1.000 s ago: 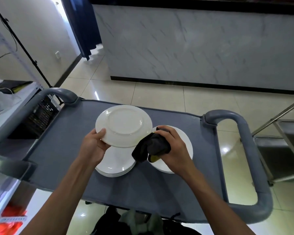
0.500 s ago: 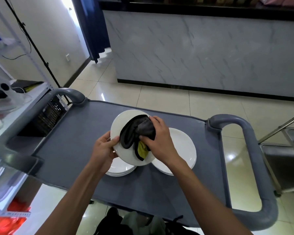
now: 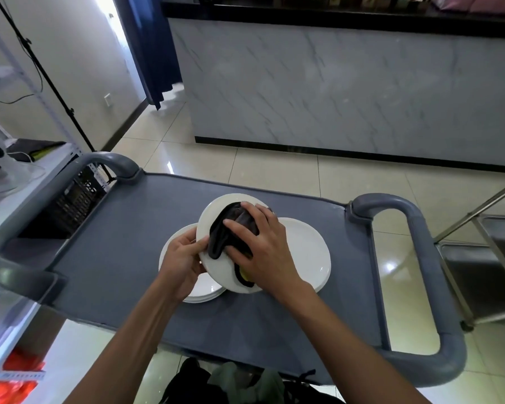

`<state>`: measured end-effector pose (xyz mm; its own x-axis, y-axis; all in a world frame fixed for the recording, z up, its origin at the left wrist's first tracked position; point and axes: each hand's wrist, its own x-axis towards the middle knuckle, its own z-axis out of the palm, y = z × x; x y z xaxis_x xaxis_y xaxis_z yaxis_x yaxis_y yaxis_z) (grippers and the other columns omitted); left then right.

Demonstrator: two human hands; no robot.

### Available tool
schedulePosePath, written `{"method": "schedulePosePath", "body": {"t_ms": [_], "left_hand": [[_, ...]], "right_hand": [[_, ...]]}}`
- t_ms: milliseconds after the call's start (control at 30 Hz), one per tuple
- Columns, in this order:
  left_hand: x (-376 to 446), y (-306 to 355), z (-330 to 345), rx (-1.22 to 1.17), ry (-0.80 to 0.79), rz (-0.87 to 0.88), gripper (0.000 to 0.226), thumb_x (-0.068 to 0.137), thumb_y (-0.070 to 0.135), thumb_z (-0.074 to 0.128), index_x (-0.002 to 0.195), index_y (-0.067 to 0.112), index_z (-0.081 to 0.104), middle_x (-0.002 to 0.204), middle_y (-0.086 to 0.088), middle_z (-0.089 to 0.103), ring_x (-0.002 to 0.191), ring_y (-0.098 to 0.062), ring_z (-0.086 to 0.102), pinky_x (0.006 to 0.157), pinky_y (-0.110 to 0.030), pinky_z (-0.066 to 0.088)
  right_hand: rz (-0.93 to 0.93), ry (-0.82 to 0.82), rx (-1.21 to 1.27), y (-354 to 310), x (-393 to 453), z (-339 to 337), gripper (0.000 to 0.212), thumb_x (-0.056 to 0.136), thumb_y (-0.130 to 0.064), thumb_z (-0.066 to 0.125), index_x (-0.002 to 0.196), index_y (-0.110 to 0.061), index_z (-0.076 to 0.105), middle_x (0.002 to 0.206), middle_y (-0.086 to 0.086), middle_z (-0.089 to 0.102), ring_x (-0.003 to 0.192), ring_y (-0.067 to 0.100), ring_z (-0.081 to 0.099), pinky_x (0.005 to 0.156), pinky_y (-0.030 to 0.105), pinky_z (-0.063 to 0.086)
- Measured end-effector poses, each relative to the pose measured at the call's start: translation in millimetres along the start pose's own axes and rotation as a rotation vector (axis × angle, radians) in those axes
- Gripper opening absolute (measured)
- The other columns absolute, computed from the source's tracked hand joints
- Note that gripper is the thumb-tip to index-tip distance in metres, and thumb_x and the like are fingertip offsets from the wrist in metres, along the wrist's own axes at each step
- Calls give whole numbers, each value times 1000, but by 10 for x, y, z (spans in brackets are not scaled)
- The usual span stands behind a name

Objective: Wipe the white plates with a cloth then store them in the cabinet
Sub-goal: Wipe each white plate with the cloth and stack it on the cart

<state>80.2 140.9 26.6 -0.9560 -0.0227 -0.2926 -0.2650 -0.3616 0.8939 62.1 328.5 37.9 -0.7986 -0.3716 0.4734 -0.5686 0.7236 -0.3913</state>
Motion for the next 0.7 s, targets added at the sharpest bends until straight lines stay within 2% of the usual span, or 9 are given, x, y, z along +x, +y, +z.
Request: {"method": "schedulePosePath", "body": {"t_ms": [67, 233, 367, 500, 567, 633, 700], "left_hand": [[-14, 18, 14, 25, -29, -5, 30, 93, 10, 56, 121, 4, 67, 113, -24, 69, 96, -37, 65, 79, -49, 53], [-30, 129, 1, 123, -91, 38, 36, 84, 17, 65, 116, 4, 69, 105, -17, 73, 89, -30, 68, 65, -40, 57], [-58, 168, 0, 80, -68, 94, 33, 81, 15, 66, 113, 7, 72, 101, -13, 75, 83, -24, 70, 59, -36, 57], [-68, 160, -9, 24, -24, 109, 36, 79, 13, 67, 114, 5, 70, 99, -11, 74, 81, -22, 69, 61, -36, 57], [-66, 154, -12, 14, -12, 107, 37, 79, 13, 67, 114, 5, 70, 99, -11, 74, 81, -22, 69, 61, -36, 57], [-64, 141, -22, 6, -14, 102, 36, 79, 13, 67, 115, 5, 70, 101, -12, 74, 82, -23, 69, 62, -37, 58], [-54, 140, -42, 16, -24, 96, 36, 80, 13, 68, 115, 6, 71, 103, -14, 74, 83, -25, 69, 63, -37, 59]], "right_hand": [[-19, 3, -25, 17, 60, -34, 36, 91, -33, 63, 127, -27, 68, 146, 10, 50, 133, 34, 45, 99, 53, 43], [20, -25, -44, 51, 275, -131, 36, 89, -31, 66, 125, -27, 69, 142, 8, 55, 125, 33, 51, 86, 51, 49], [108, -8, 3, 77, 384, -134, 39, 90, -30, 65, 128, -28, 66, 144, 6, 52, 129, 31, 47, 90, 52, 48], [211, 17, 34, 128, 406, -106, 41, 96, -27, 59, 136, -33, 59, 155, 1, 38, 136, 26, 36, 95, 48, 44], [201, 0, 37, 123, 370, -85, 42, 97, -27, 54, 139, -34, 56, 157, 0, 33, 139, 26, 32, 98, 48, 44], [195, -8, 65, 86, 318, -65, 44, 95, -34, 49, 138, -34, 56, 158, -2, 32, 142, 25, 29, 101, 49, 42], [228, -14, 121, 17, 271, -35, 49, 91, -49, 43, 136, -36, 58, 158, -6, 31, 143, 21, 26, 106, 47, 37]]}}
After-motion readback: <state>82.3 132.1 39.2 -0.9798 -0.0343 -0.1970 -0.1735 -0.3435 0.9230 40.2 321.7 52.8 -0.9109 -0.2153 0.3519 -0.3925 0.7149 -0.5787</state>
